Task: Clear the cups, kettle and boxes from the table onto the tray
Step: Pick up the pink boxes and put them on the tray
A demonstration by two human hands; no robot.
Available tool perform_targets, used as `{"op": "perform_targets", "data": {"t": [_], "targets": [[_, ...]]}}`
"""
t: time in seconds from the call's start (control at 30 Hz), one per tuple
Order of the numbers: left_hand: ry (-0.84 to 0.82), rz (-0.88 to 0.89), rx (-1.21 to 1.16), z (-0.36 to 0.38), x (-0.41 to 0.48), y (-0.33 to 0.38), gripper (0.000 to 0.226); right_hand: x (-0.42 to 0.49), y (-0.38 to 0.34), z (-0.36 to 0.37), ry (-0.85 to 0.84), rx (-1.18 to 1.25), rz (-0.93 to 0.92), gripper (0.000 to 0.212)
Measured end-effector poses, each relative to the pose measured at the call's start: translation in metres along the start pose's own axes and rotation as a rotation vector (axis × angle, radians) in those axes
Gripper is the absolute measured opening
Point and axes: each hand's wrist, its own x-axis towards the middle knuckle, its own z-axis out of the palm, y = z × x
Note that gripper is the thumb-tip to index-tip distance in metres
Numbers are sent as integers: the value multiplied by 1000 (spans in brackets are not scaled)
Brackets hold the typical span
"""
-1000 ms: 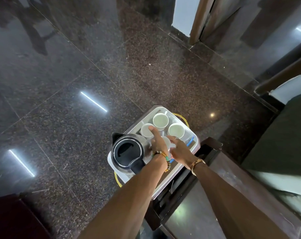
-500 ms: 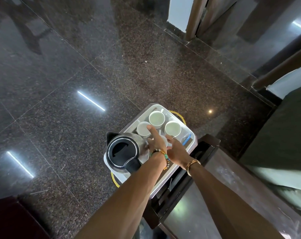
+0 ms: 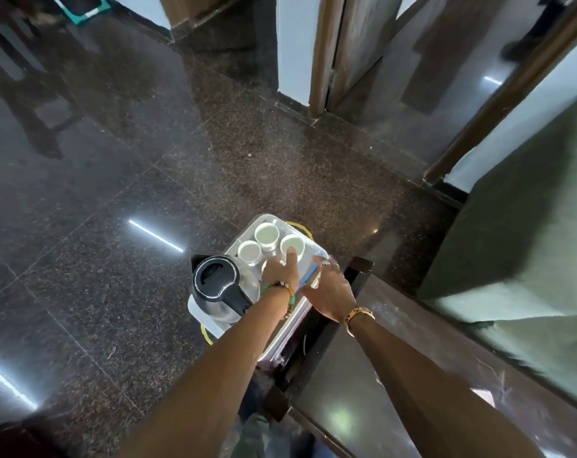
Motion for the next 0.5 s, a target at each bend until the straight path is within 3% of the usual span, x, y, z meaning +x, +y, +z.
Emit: {"op": "perform_targets", "data": {"t": [0.2, 0.5], "targets": [[188, 621, 576, -32, -62, 20, 46, -57, -5, -58, 223, -252, -262, 86], [385, 958, 749, -68, -145, 74, 54, -143, -21, -141, 490, -349, -308, 99]]}}
